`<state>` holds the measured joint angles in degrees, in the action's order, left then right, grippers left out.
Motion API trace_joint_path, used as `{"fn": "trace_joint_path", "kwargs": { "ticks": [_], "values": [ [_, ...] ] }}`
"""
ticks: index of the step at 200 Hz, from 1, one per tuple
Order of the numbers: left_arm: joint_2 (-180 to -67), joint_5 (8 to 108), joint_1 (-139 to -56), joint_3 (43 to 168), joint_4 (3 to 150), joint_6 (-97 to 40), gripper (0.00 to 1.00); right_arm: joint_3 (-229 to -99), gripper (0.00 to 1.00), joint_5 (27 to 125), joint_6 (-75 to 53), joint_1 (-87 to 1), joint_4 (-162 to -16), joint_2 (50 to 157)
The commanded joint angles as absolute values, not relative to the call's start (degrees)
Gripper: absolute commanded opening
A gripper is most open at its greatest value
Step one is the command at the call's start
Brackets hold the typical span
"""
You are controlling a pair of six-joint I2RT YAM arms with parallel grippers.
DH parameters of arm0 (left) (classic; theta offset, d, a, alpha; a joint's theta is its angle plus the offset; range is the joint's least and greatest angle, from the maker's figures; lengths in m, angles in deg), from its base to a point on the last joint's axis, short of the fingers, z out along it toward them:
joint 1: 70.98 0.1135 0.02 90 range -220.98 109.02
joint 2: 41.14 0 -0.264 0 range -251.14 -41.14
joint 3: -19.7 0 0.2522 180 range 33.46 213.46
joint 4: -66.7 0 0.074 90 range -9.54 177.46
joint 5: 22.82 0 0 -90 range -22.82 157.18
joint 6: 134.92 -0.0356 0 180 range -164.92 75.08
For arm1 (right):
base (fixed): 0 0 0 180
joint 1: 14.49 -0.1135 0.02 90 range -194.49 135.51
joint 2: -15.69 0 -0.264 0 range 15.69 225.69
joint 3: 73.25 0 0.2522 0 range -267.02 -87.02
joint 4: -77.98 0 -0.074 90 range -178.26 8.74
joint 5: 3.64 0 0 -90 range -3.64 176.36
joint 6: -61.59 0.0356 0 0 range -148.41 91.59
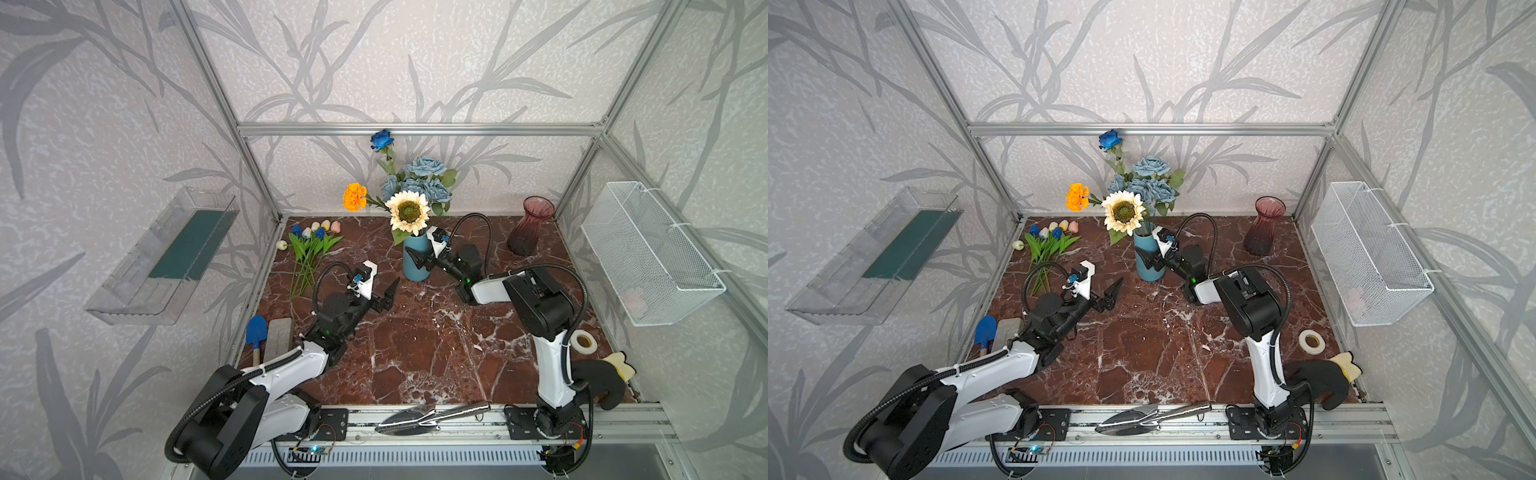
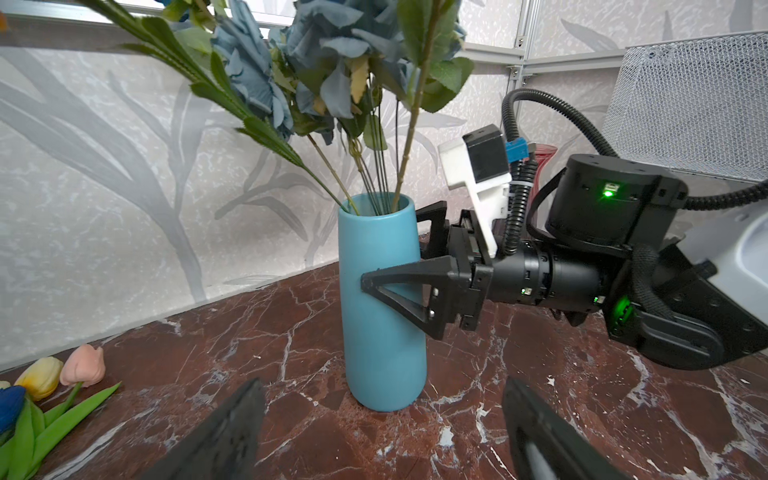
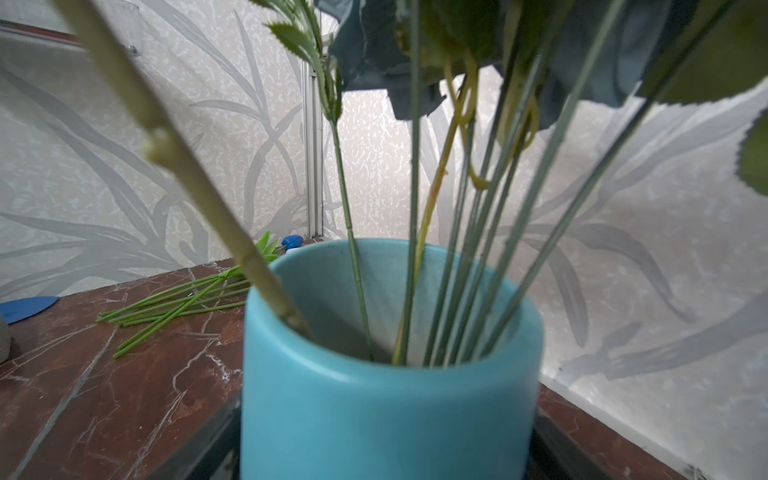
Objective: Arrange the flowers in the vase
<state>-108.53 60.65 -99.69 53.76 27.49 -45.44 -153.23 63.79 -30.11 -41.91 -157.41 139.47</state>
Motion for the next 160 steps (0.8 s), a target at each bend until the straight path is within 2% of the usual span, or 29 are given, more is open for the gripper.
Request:
{"fn": "trace_joint_path", "kwargs": {
  "ticks": [1,56,112,160],
  "values": [
    [-108.53,61.99,-99.47,53.25,24.95,-46.7,0.9,-161.07,0.22,60.97,-29.83,-41.07,-162.79,141.23],
    [-108.07,62.69,-99.53,52.26,25.06,-47.46,0.9,-176.9,0.17,58.96,-26.42,-38.88,-162.47,151.3],
    [-108.32,63.57,-99.51,52.83,25.99,-48.9,0.9,-186.48,0.15,59.16,-25.75,-37.86,-161.73,156.26],
    [-110.46,62.96,-99.54,53.37,23.57,-48.35,0.9,-200.64,0.15,59.99,-25.04,-37.5,-159.18,164.83]
  ]
}}
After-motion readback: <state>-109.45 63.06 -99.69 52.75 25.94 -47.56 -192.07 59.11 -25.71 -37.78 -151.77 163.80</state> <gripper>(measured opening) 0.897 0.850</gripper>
